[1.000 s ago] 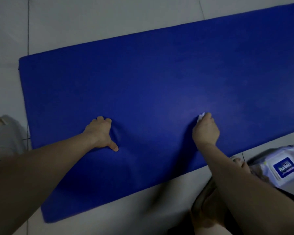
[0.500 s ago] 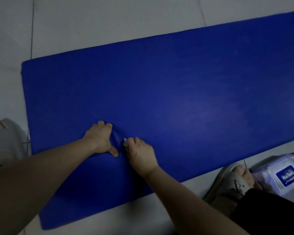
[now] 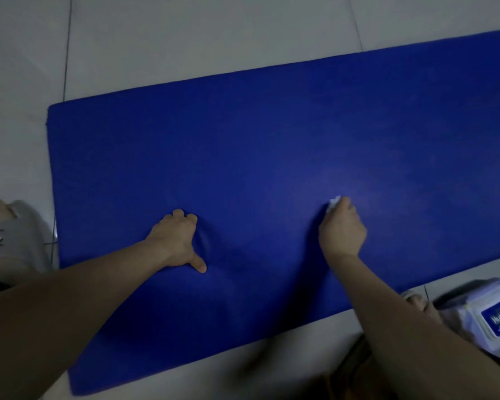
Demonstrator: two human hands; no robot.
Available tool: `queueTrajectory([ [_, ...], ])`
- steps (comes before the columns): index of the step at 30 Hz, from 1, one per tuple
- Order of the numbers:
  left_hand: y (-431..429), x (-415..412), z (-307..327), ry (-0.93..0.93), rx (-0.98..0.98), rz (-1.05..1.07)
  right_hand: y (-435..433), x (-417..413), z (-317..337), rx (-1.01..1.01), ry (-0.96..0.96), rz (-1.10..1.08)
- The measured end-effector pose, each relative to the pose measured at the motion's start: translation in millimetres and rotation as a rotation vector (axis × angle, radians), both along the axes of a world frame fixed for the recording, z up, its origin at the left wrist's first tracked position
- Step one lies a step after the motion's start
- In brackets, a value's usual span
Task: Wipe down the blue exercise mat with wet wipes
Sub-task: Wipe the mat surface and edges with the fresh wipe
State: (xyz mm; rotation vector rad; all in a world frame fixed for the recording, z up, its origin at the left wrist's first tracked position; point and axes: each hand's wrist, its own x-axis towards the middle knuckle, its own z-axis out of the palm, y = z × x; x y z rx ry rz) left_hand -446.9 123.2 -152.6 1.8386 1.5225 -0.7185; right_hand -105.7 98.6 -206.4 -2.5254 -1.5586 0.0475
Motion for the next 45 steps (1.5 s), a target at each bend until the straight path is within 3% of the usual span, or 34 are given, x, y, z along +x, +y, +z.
queueTrajectory([
  [7, 6, -5, 4, 0.01, -0.032, -0.086, -31, -165, 3, 0.008, 0.118, 0.471],
  [10, 19, -10, 12, 0.024, -0.06, -0.141, -45, -196, 2, -0.038, 0.085, 0.727],
  [12, 37, -16, 21, 0.071, 0.028, -0.21, -38, -186, -1, 0.016, 0.076, 0.824],
  [15, 64, -28, 28, 0.151, 0.13, -0.212, -11, -143, -3, 0.116, 0.004, 0.707],
  [18, 73, -33, 25, 0.165, 0.027, -0.146, 15, -77, -4, 0.107, -0.085, 0.49],
  [22, 78, -30, 23, 0.145, -0.014, -0.114, 37, 9, -4, 0.075, -0.073, 0.202],
  [26, 80, -30, 21, 0.146, -0.029, -0.087, 44, 4, -4, 0.065, 0.022, 0.007],
  [29, 83, -27, 18, 0.153, -0.046, -0.09, 35, -50, -3, 0.032, 0.076, 0.11],
  [35, 81, -29, 15, 0.166, -0.048, -0.092, -2, -167, 5, 0.007, 0.096, 0.518],
  [40, 82, -26, 17, 0.159, -0.059, -0.078, 0, -173, 2, 0.043, 0.062, 0.733],
  [42, 83, -27, 16, 0.158, -0.063, -0.07, 22, -145, 4, 0.055, -0.029, 0.677],
  [45, 83, -28, 13, 0.154, -0.068, -0.069, 50, -79, 5, 0.038, -0.092, 0.421],
])
